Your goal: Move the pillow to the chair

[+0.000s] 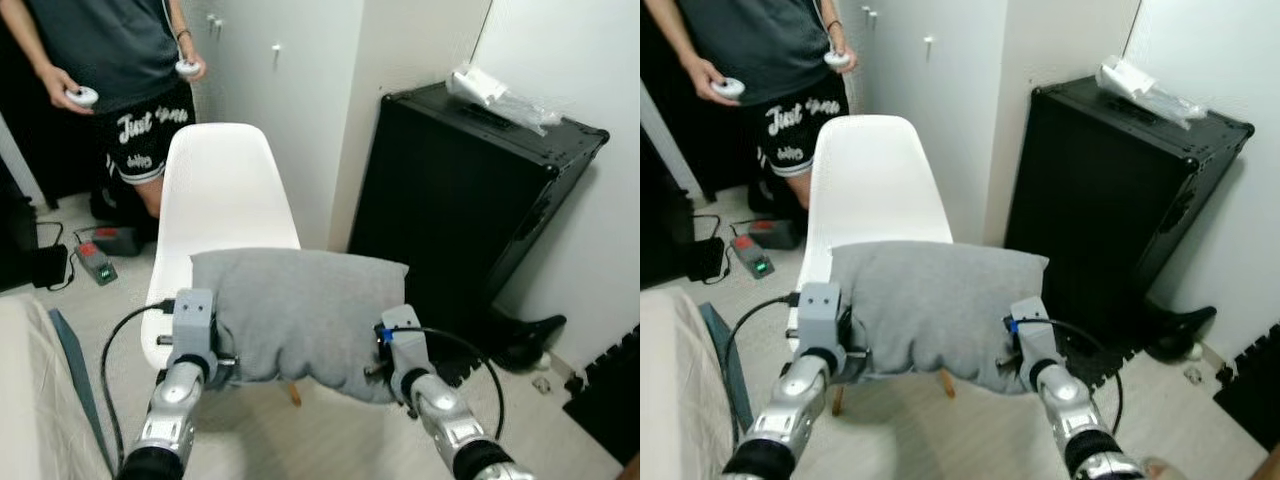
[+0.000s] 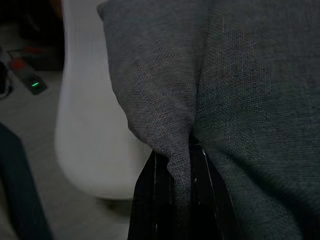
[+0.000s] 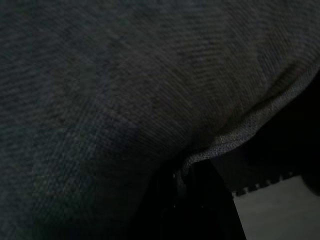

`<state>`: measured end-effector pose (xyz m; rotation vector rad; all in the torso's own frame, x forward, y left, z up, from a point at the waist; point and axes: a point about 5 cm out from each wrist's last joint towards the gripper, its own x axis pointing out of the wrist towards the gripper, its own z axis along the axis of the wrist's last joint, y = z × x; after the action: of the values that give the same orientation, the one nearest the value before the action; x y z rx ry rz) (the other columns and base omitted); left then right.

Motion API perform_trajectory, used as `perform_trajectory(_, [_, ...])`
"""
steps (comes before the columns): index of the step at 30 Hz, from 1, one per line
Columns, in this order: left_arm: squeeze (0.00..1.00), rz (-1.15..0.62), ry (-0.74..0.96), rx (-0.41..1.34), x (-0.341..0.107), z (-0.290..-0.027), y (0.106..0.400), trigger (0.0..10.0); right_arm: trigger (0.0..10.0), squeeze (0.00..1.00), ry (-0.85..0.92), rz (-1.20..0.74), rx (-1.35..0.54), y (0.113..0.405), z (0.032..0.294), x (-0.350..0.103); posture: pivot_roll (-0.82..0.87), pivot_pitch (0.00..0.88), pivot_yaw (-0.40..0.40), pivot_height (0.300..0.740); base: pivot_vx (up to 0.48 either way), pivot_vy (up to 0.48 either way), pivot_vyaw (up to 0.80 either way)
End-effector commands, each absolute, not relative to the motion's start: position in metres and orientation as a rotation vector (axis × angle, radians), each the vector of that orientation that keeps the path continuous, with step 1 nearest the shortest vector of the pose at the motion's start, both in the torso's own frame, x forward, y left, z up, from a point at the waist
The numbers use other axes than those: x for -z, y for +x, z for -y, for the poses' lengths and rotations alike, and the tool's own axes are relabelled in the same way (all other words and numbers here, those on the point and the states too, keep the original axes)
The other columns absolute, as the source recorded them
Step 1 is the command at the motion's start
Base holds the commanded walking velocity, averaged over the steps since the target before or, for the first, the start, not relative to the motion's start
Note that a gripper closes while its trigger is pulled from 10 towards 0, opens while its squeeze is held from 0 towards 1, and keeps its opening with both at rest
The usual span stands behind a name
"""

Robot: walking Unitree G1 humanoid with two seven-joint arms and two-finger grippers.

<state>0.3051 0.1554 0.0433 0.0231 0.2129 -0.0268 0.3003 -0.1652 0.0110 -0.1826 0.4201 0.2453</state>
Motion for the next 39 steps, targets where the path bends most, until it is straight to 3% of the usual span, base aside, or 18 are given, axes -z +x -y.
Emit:
perform_trajectory(1, [0.0,-0.206,0.026,0.037,-0.0447,-0.1561,0.3049,10.0,10.0,0.0,-0.162,-0.37,-0.296,0.3053,0.1468,-0.0179,-0.05,0.06,-0.045,0.716,0.307,0.0,0.0])
perform_trajectory(31, [0.0,-0.218,0.024,0.034,-0.0437,-0.1575,0.3036,10.0,10.0,0.0,-0.171,-0.38,-0.31,0.3011,0.1457,-0.0147,-0.05,0.076,-0.05,0.716,0.286,0.0,0.0])
perform_trajectory(39, [0.0,-0.228,0.025,0.057,-0.0426,-0.1535,0.3039,10.0,10.0,0.0,-0.171,-0.382,-0.308,0.3006,0.1453,-0.0146,-0.05,0.079,-0.044,0.716,0.0,0.0,0.0])
